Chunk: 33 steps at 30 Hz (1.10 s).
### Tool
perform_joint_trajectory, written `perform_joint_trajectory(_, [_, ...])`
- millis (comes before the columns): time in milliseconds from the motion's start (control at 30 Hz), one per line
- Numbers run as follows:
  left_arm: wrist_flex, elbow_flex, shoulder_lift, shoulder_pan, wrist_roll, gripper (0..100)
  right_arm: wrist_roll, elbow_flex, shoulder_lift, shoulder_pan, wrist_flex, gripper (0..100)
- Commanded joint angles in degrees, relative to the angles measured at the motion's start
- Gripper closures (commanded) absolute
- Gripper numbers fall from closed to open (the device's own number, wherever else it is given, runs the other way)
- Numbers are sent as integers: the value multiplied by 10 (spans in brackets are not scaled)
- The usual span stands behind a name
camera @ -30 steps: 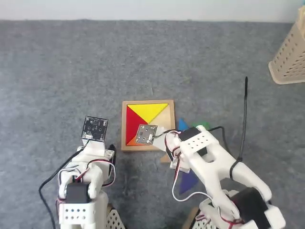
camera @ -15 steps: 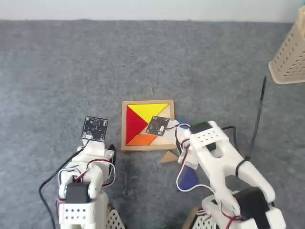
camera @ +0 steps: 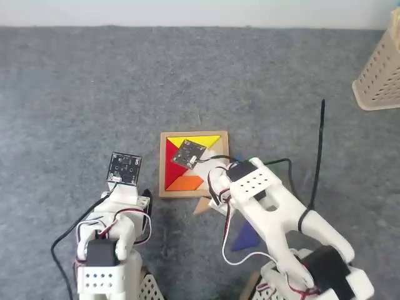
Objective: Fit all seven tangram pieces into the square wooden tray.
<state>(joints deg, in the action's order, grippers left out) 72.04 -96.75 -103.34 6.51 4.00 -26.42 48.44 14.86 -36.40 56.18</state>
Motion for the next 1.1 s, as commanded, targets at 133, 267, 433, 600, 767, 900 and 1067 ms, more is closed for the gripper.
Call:
perform_joint_trajectory(133, [3, 2, -9, 0, -4, 867, 4, -34, 11, 13, 11, 991])
perform_joint_trajectory(267, [3, 2, -9, 0, -4, 867, 9, -34, 29, 46, 10, 991])
perform_joint_trajectory(433, [3, 2, -9, 0, -4, 867, 87, -25, 93, 46, 12, 992])
perform_joint_trajectory(600, [3, 2, -9, 0, -4, 867, 115, 27, 160, 8, -20, 992])
perform_joint_trajectory(767, [3, 2, -9, 0, -4, 867, 116, 84, 172, -58, -91, 991])
perform_joint_trajectory(900, [3, 2, -9, 0, -4, 867, 135, 94, 151, -90, -124, 990])
perform_joint_trajectory(1067, [3, 2, -9, 0, -4, 867, 150, 92, 127, -99, -152, 989])
